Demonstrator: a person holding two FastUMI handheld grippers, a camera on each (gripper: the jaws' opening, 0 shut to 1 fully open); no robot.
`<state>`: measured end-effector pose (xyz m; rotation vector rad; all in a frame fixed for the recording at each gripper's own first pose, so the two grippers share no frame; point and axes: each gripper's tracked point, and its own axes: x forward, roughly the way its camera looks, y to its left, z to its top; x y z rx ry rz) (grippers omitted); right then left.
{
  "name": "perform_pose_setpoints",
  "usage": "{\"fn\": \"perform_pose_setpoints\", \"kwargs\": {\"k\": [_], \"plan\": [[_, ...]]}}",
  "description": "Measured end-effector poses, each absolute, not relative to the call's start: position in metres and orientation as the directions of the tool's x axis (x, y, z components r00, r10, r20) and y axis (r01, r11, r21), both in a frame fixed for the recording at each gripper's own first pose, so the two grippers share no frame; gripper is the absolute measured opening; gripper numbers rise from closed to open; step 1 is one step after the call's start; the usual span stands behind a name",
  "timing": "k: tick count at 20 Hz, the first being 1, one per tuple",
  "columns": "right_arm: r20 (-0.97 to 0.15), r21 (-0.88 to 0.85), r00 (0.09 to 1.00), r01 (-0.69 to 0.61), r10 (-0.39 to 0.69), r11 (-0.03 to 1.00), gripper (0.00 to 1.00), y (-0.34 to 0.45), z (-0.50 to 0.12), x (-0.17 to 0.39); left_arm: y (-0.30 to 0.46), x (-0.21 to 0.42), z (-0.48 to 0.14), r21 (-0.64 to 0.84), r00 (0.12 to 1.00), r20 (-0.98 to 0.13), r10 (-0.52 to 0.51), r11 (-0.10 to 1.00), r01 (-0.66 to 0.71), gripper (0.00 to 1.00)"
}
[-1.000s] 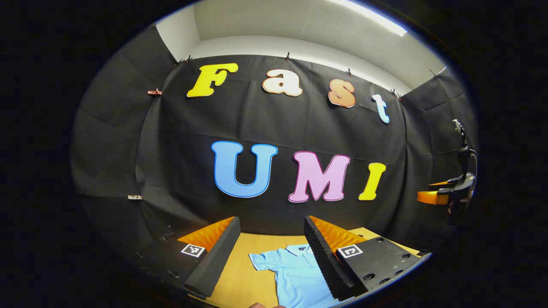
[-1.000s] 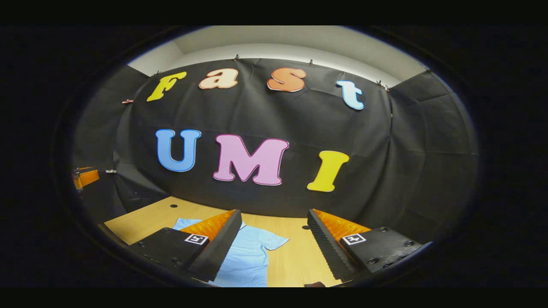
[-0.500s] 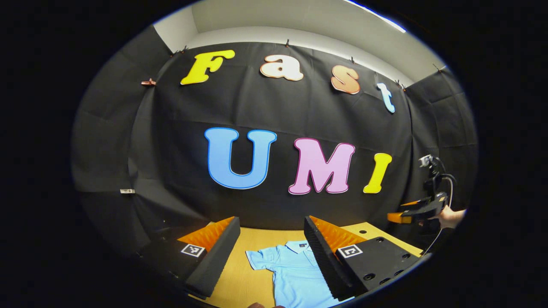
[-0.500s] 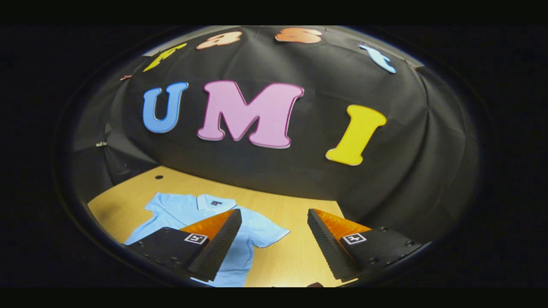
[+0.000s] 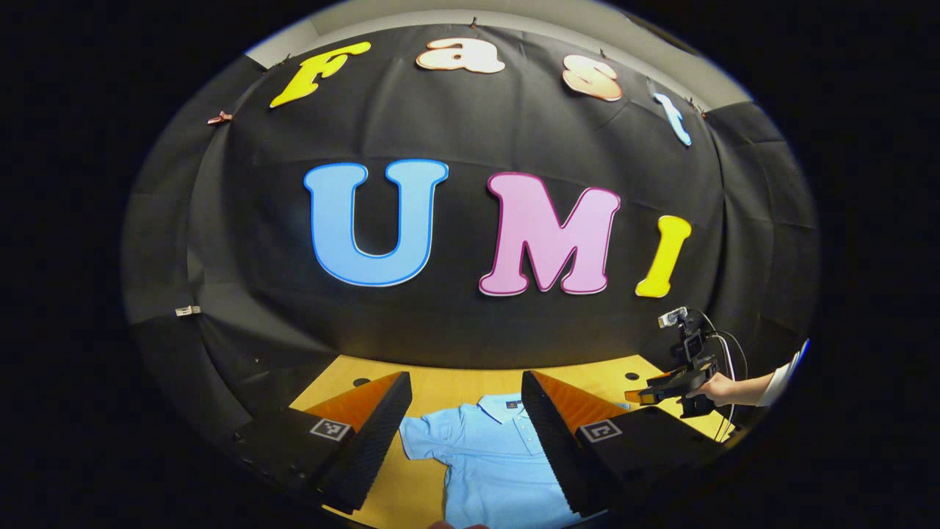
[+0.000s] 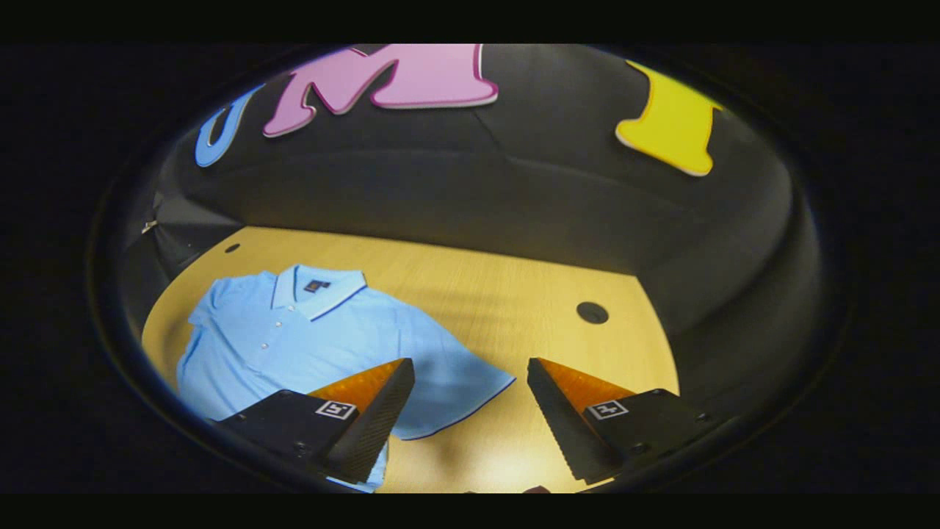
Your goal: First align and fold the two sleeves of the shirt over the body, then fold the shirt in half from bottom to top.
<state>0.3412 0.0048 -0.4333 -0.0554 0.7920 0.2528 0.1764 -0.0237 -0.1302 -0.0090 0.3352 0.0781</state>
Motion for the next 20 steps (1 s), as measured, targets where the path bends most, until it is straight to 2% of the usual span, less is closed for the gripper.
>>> {"fn": "perform_pose_setpoints", "kwargs": {"k": [6,7,9,11,12,14,15,16,17,18,19,20], "plan": [[-0.827,0.098,0.526,-0.207,0.195,0.973,0.98,0.004,-0.504,0.333,-0.021,0.184,-0.159,0.03,0.909,-0.398,0.125,0.992,-0.123,0.97],[-0.826,0.129,0.523,-0.188,0.211,0.974,0.98,0.007,-0.499,0.332,-0.021,0.186,-0.163,0.03,0.905,-0.406,0.125,0.992,-0.124,0.97],[-0.832,0.13,0.52,-0.152,0.191,0.98,0.92,0.004,-0.503,0.338,-0.023,0.187,-0.165,0.03,0.905,-0.406,0.126,0.992,-0.124,0.97],[-0.83,0.128,0.523,-0.163,0.195,0.978,0.89,0.007,-0.501,0.341,-0.019,0.187,-0.162,0.029,0.91,-0.397,0.123,0.992,-0.122,0.97],[-0.824,0.143,0.526,-0.166,0.21,0.976,0.75,0.011,-0.501,0.341,-0.016,0.184,-0.162,0.031,0.909,-0.398,0.126,0.992,-0.124,0.97],[-0.826,0.158,0.532,-0.096,0.185,0.983,0.12,0.027,-0.495,0.343,-0.008,0.177,-0.161,0.035,0.907,-0.4,0.13,0.991,-0.126,0.97],[-0.823,0.17,0.538,-0.069,0.181,0.983,0.11,0.031,-0.497,0.344,-0.003,0.175,-0.161,0.039,0.906,-0.403,0.133,0.991,-0.128,0.97],[-0.823,0.178,0.537,-0.064,0.185,0.982,0.05,0.034,-0.499,0.345,0.002,0.172,-0.162,0.047,0.903,-0.408,0.138,0.99,-0.13,0.97],[-0.825,0.189,0.532,-0.059,0.191,0.98,0.05,0.035,-0.498,0.345,0.006,0.17,-0.16,0.054,0.901,-0.41,0.143,0.99,-0.133,0.97],[-0.813,0.214,0.543,-0.059,0.211,0.975,0.0,0.038,-0.489,0.346,0.011,0.168,-0.158,0.059,0.903,-0.403,0.149,0.989,-0.136,0.97],[-0.79,0.231,0.569,-0.07,0.229,0.971,0.05,0.044,-0.475,0.35,0.016,0.168,-0.155,0.059,0.906,-0.396,0.151,0.989,-0.139,0.97],[-0.758,0.244,0.602,-0.095,0.25,0.965,0.0,0.053,-0.458,0.355,0.021,0.166,-0.157,0.056,0.905,-0.396,0.155,0.988,-0.145,0.97]]}}
